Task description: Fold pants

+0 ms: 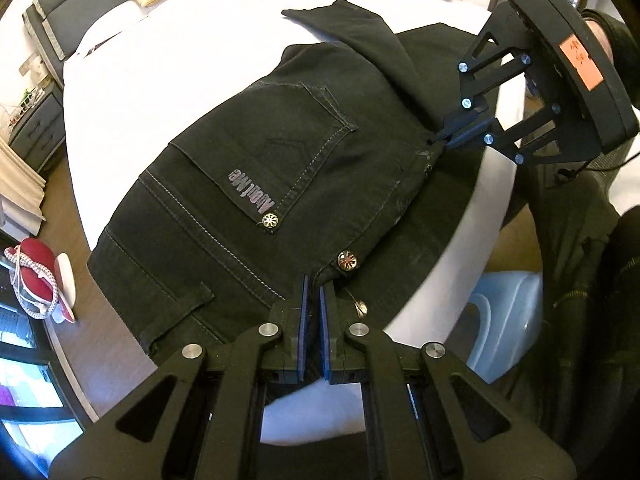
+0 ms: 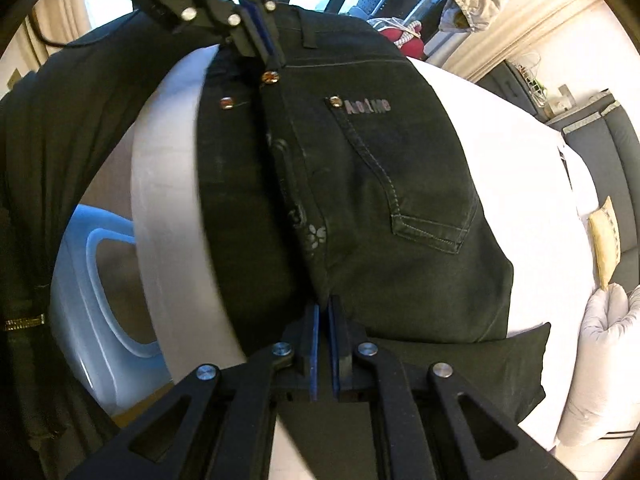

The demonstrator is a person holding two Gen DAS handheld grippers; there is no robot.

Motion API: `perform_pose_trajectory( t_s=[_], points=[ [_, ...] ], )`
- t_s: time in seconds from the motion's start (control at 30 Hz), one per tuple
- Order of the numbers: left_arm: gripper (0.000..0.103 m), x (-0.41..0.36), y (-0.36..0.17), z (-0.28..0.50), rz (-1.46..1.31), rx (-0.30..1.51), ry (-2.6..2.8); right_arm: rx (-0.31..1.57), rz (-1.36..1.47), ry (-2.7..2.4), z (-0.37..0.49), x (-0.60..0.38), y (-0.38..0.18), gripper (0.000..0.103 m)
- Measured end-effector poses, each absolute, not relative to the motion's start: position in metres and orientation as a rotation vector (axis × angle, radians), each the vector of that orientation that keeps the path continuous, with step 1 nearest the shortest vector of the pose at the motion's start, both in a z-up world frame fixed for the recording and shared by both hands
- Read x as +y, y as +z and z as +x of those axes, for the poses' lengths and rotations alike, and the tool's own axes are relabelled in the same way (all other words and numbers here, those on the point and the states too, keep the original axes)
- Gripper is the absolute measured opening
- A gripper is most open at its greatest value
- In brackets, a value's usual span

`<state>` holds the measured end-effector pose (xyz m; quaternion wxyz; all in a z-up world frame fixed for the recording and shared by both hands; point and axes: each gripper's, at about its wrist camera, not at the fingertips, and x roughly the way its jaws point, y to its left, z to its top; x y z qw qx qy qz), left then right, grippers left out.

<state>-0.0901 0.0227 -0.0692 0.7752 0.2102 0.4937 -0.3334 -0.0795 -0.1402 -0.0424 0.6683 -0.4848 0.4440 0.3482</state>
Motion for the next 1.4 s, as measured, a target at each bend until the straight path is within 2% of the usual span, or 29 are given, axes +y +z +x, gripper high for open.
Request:
perform_pose_trajectory(
  t_s=[0.2,0.43,0.7,0.93,1.1,1.23,1.4],
  points=[
    [0.004,0.007,-0.077,-0.111,0.491,1.091,-0.731,0.994,-1.097,0.774,-0.092,-0.143,-0.043,0.006],
    [0.004,0.001,-0.079,-0.098,0.481,1.108,-0.714,0.971,-1.121,0.763,-0.105,-0.140,-0.043,0.006],
    [0.007,0.031,-0.091,-0.071,0.454,1.154,-0.697,0.972,-1.147,0.727,-0.109,-0.134,-0.059,0.007],
    [0.017,0.051,-0.074,-0.073,0.417,1.218,-0.715,0.974,-1.110,0.681,-0.108,-0.133,-0.064,0.010],
    [0.017,0.067,-0.050,-0.064,0.391,1.198,-0.662,0.976,-1.108,0.654,-0.108,-0.129,-0.069,0.010],
    [0.017,0.048,-0.031,-0.044,0.240,1.121,-0.684,0.986,-1.060,0.622,-0.108,-0.128,-0.071,0.010],
    [0.017,-0.005,-0.050,-0.020,0.170,1.116,-0.716,0.987,-0.958,0.592,-0.105,-0.135,-0.068,0.012]
  ],
)
